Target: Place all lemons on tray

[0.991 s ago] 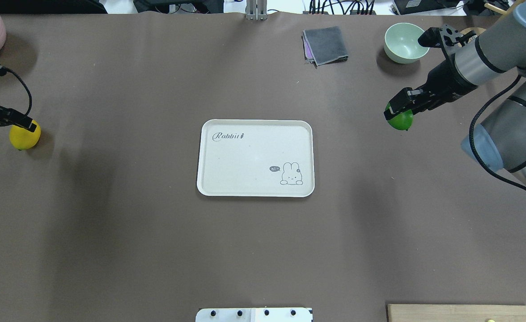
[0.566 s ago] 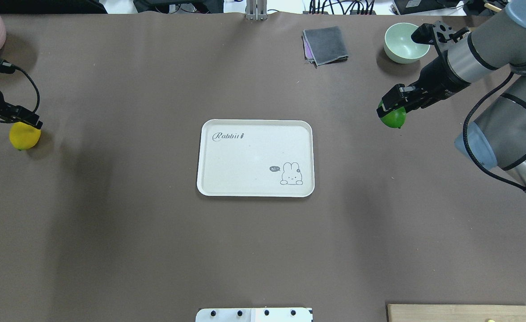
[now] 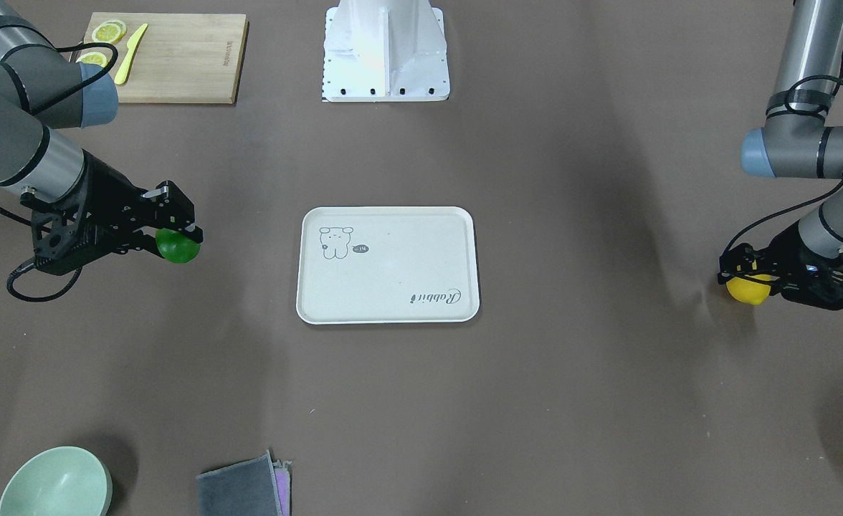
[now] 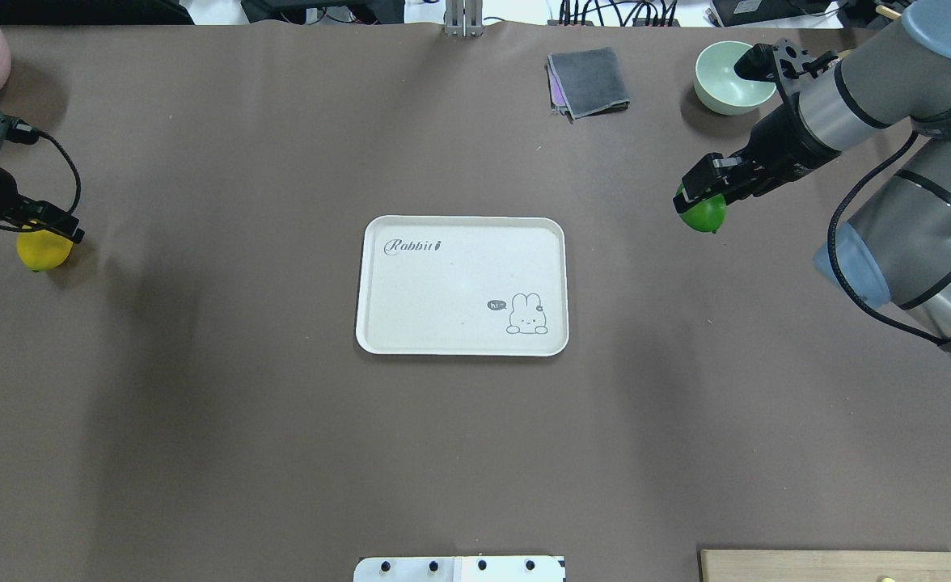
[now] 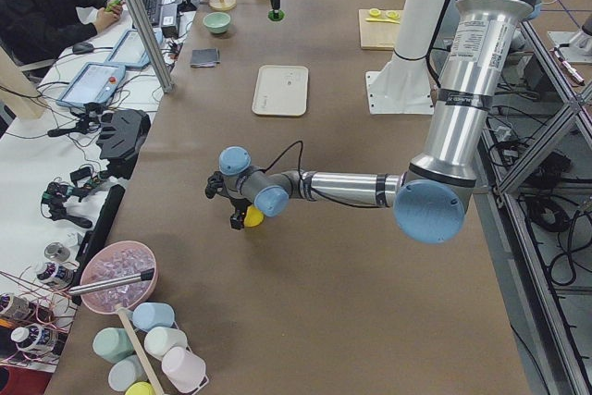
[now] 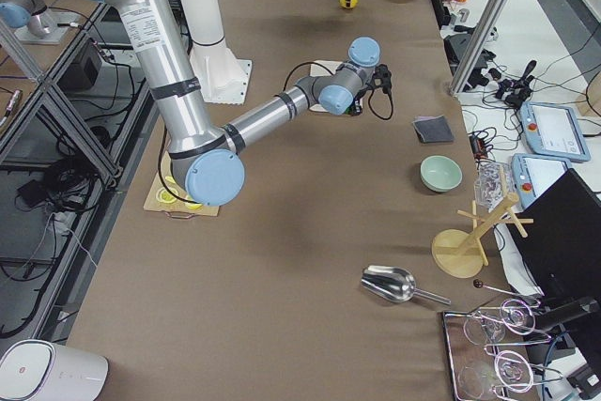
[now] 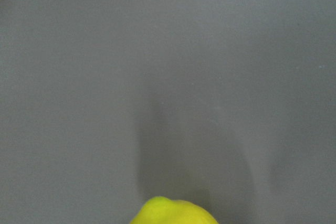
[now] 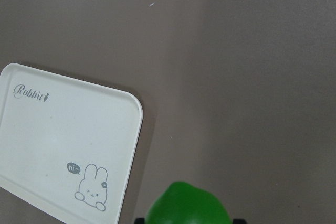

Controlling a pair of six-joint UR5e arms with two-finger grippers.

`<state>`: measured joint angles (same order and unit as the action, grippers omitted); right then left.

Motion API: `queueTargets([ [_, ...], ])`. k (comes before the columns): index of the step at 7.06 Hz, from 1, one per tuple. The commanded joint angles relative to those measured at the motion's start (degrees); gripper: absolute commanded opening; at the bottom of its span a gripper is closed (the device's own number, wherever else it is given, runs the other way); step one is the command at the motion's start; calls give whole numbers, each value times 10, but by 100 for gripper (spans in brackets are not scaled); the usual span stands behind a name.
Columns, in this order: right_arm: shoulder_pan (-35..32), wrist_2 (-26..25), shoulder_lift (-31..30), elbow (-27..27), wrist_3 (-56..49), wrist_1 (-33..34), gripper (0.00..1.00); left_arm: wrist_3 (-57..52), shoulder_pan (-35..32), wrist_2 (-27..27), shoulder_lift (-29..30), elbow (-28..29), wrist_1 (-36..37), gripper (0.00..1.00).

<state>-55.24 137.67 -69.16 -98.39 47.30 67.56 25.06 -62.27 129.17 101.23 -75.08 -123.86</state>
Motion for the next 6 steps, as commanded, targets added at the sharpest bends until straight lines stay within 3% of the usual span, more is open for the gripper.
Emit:
queueTargets([
  [1, 13, -2, 14, -1, 44, -1, 0, 3, 0, 7, -3, -13, -1, 0],
  [3, 28, -2, 17, -4, 92, -1, 0, 74, -6, 67, 5, -57, 14, 0],
  [4, 38, -6, 20, -6, 121, -1, 0, 135, -4, 69, 27, -80, 14, 0],
  [6, 82, -82, 26, -8, 146, -1, 0, 286, 44, 66, 84, -111, 12, 0],
])
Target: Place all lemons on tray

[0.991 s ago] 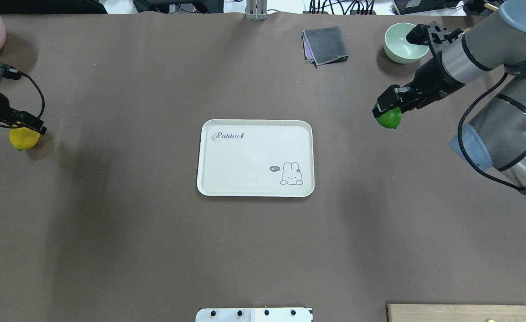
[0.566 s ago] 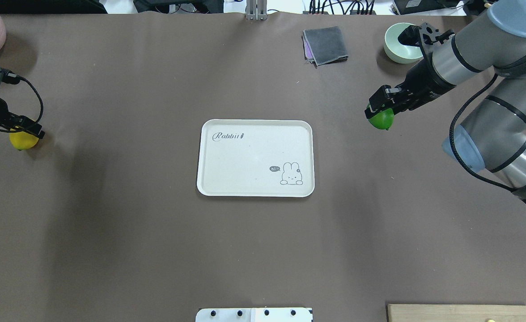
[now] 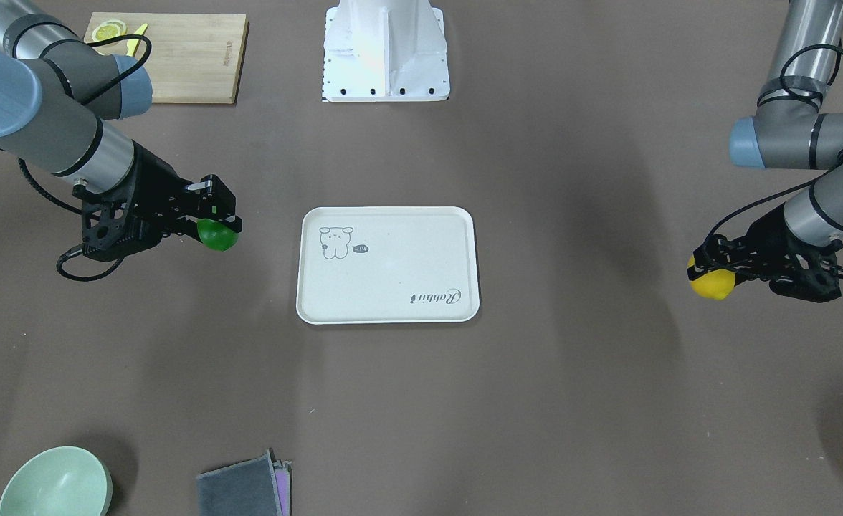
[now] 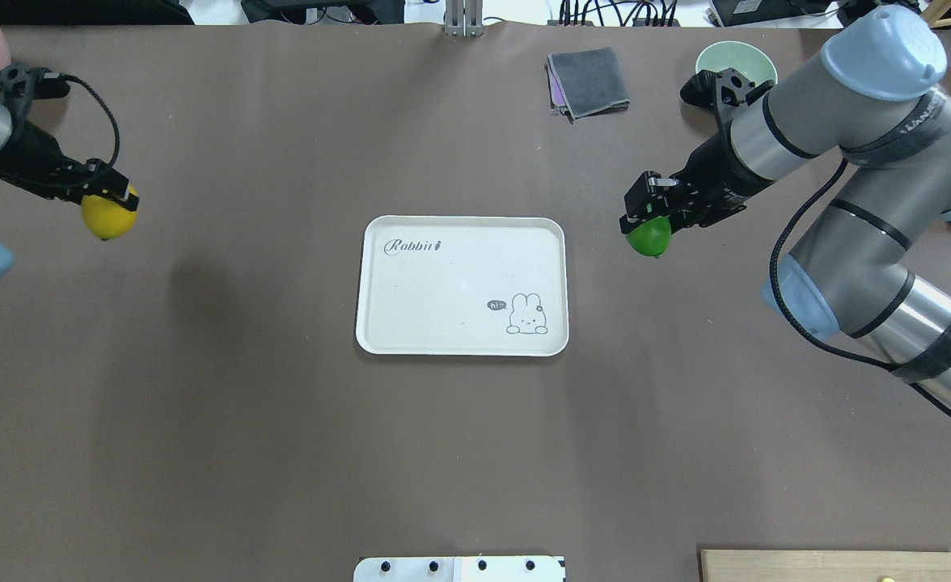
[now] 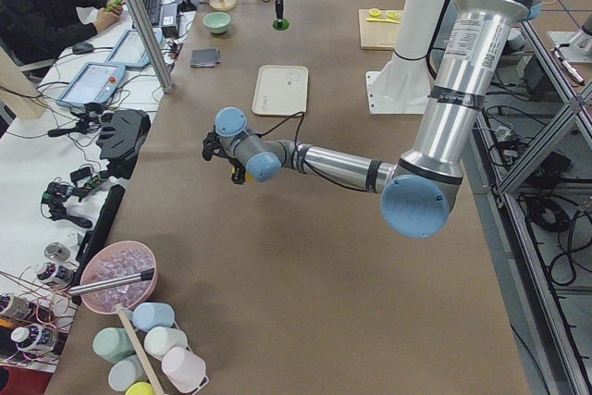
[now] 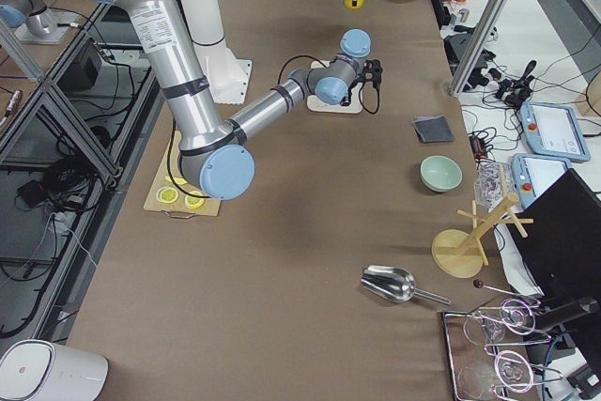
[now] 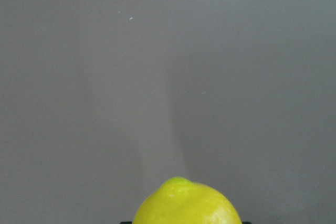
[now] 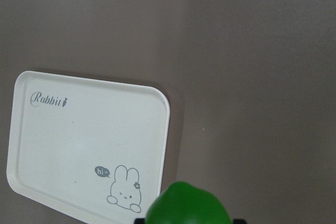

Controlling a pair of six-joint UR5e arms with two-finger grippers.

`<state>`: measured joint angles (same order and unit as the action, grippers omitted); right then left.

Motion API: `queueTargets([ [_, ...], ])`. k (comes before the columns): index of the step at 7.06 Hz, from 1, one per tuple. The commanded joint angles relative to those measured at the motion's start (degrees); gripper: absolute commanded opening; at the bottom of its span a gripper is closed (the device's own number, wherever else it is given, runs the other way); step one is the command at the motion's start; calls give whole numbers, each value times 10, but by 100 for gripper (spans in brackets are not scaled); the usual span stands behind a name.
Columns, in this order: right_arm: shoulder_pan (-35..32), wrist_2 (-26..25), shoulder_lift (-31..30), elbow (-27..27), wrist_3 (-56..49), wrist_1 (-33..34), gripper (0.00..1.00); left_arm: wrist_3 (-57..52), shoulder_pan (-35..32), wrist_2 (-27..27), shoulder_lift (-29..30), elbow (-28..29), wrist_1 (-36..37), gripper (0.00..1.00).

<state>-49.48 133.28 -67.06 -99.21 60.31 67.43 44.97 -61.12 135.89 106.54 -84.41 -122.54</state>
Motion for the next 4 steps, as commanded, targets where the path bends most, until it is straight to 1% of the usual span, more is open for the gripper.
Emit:
queueTargets([
  [1, 47, -65, 17, 2, 70, 1, 0, 134, 67, -11, 65, -16, -2, 0],
  [2, 80, -112, 37, 4, 113, 1, 0, 192, 86, -15, 96, -18, -3, 0],
  [3, 105, -148, 51, 13, 135, 1, 0, 236, 113, -40, 118, -20, -4, 0],
  [4, 124, -184, 60, 25, 146, 1, 0, 268, 153, -83, 138, -19, -4, 0],
])
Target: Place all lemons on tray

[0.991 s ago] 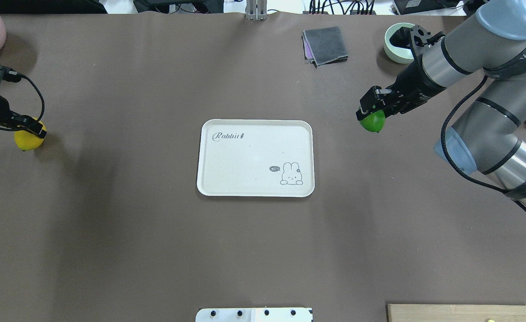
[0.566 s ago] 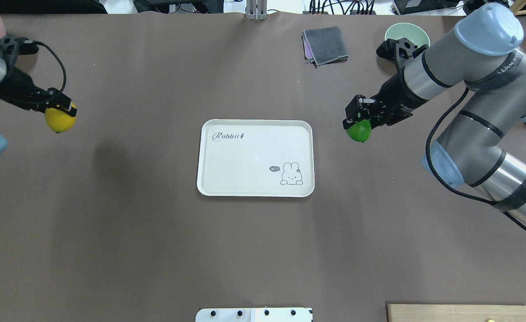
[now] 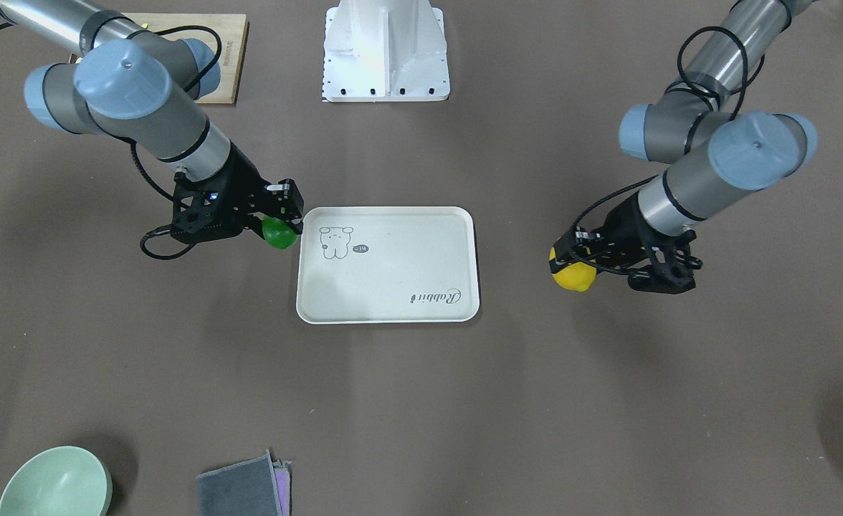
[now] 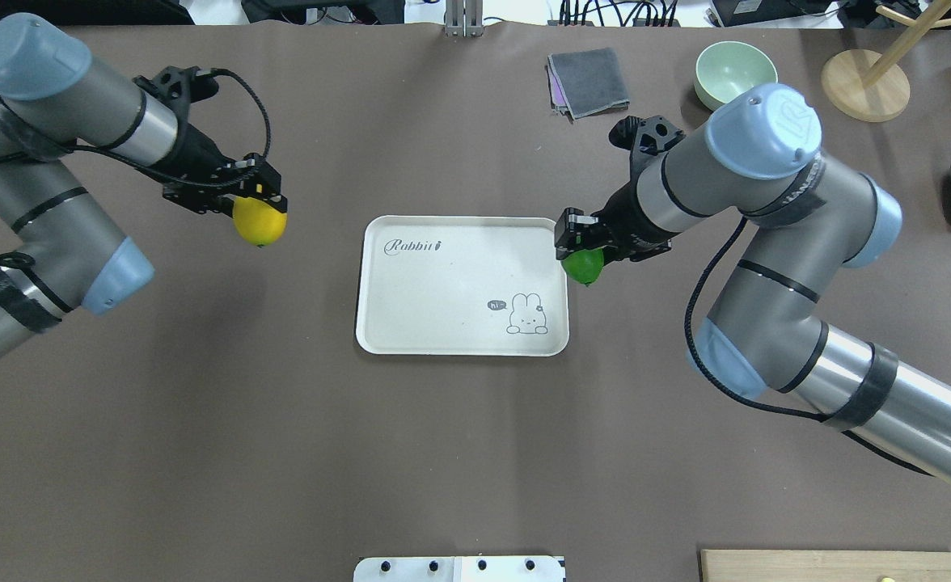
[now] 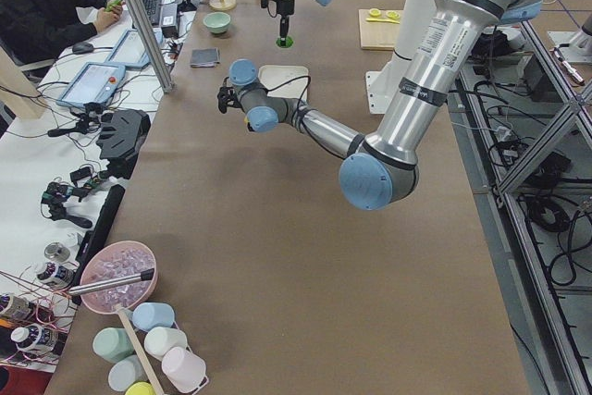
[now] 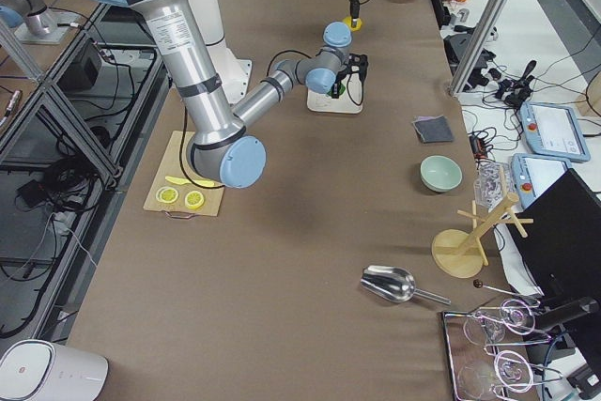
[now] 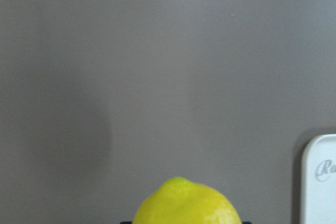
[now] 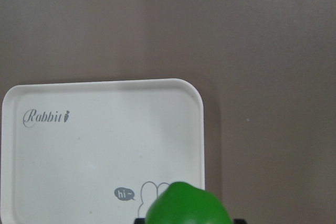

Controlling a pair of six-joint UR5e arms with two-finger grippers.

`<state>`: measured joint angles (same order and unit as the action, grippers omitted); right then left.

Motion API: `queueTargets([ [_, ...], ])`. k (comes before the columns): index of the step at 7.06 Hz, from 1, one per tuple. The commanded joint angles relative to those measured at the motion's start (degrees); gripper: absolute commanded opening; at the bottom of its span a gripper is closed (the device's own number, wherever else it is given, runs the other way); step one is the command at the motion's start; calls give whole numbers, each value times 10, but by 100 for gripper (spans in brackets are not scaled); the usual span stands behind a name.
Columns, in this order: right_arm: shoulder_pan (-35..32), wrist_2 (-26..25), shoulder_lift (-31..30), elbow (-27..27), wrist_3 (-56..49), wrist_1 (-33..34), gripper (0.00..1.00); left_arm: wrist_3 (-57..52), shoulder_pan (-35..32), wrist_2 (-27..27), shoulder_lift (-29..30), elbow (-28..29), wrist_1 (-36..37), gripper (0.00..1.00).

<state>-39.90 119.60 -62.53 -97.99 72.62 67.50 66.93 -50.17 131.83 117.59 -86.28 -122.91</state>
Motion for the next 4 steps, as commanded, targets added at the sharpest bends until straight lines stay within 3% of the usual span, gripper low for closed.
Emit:
queueTargets([
  [1, 37, -66, 36, 44, 24, 0, 0, 79, 68, -65, 47, 1, 0, 0],
  [2, 38, -68, 62, 81, 24, 0, 0, 104, 81, -75, 60, 1, 0, 0],
  [4, 40, -73, 72, 99, 24, 0, 0, 137, 117, -110, 78, 0, 0, 0],
])
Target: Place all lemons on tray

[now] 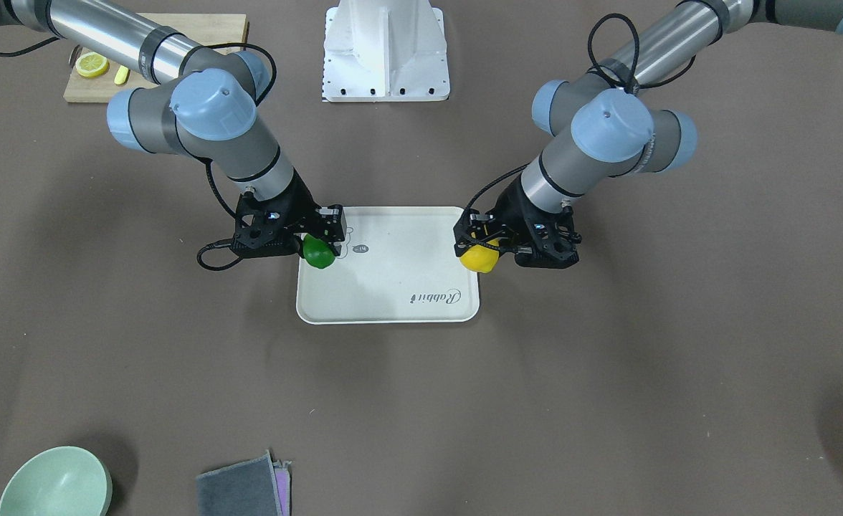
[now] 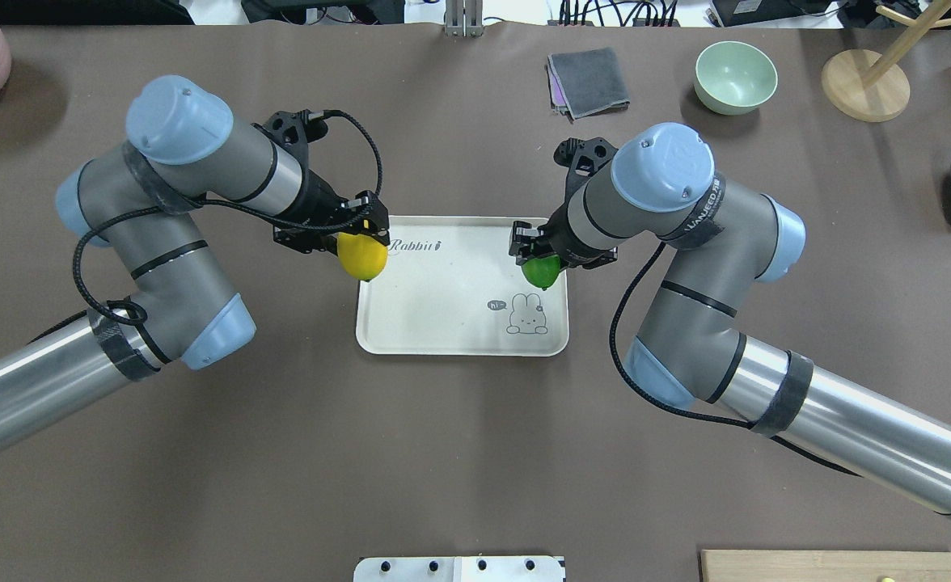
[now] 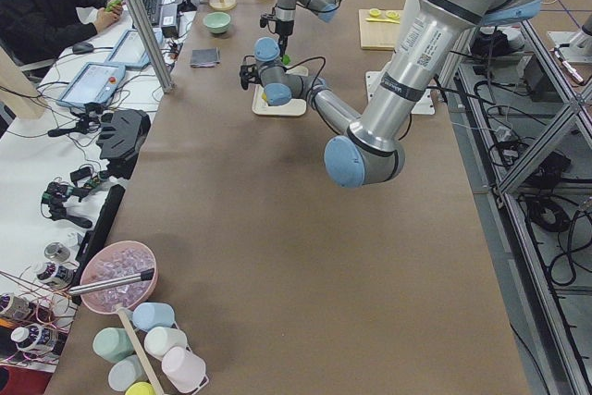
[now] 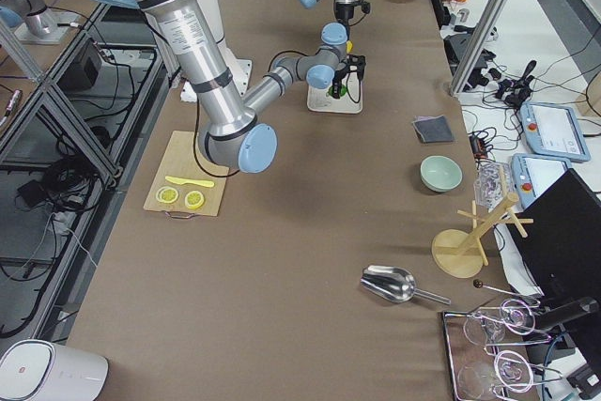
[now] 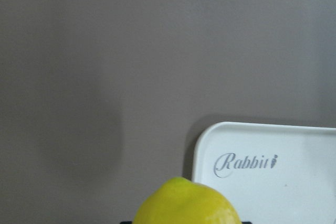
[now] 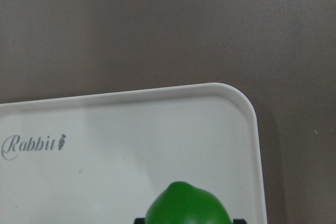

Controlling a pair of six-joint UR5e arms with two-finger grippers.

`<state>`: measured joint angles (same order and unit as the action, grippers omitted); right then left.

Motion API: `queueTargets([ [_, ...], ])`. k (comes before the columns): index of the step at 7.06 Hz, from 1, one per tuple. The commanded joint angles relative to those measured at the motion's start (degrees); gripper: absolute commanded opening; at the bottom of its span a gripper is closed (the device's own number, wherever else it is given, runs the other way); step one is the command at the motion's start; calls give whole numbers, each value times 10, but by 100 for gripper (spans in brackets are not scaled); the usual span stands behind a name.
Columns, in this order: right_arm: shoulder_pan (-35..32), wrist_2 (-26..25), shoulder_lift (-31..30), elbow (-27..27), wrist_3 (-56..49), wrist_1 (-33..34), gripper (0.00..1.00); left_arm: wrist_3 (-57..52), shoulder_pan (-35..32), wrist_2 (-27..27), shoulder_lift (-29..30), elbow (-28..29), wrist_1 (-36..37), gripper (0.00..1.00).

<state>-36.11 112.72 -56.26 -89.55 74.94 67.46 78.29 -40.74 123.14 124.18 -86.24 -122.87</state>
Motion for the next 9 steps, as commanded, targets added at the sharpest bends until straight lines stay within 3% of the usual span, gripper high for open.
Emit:
queueTargets([
  [1, 3, -5, 13, 26, 0, 0, 0, 34, 43, -39, 22, 1, 1, 0],
  [7, 25, -15, 28, 54, -1, 0, 2, 42, 71, -99, 46, 34, -2, 0],
  [8, 25, -15, 28, 54, -1, 0, 40, 42, 71, -100, 54, 48, -3, 0],
  [9, 25, -15, 30, 51, 1, -5, 98, 40, 71, -112, 55, 54, -3, 0],
])
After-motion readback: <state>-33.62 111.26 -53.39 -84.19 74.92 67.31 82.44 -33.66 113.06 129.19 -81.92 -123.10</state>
